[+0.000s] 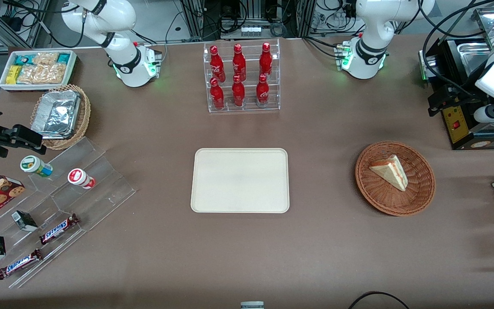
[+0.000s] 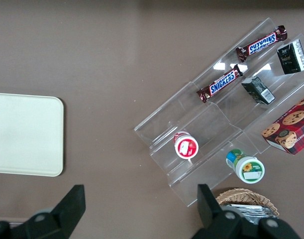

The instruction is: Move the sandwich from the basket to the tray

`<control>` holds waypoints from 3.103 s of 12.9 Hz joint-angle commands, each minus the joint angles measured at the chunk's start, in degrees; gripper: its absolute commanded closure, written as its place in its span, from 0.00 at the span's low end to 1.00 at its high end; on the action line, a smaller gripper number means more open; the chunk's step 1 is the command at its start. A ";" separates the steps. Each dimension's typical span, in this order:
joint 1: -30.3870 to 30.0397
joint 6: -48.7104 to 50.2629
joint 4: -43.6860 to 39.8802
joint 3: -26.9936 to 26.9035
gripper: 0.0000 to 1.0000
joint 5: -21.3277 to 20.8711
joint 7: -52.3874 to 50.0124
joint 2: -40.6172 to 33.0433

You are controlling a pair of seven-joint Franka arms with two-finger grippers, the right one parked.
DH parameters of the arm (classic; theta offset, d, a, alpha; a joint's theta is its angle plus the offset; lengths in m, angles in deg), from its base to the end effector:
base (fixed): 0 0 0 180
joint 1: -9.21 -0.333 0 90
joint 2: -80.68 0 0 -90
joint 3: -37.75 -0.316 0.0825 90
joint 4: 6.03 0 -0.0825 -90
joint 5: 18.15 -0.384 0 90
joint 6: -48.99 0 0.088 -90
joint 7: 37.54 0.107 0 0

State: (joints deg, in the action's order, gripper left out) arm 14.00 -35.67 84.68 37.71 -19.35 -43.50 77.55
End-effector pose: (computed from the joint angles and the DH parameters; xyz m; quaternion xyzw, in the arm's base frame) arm 0.5261 -0.0413 0.6404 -0.9996 -0.0113 0.0244 0.0128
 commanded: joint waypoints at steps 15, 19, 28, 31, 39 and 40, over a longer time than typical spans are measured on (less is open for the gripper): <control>-0.58 -19.20 19.21 -9.88 0.00 -0.21 -9.77 1.90; -0.39 -41.13 32.65 -10.42 0.00 -0.03 -25.28 4.71; 1.89 -51.03 36.20 -10.07 0.00 8.76 -42.55 14.29; 2.33 -53.85 36.20 -10.07 0.00 8.76 -44.84 17.46; 4.26 -55.52 38.74 -9.37 0.01 9.73 -45.46 19.40; 4.52 -55.52 38.83 -9.37 0.07 9.73 -45.46 19.48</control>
State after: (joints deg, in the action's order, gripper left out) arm 17.28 -89.80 122.13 28.47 -10.27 -88.07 97.33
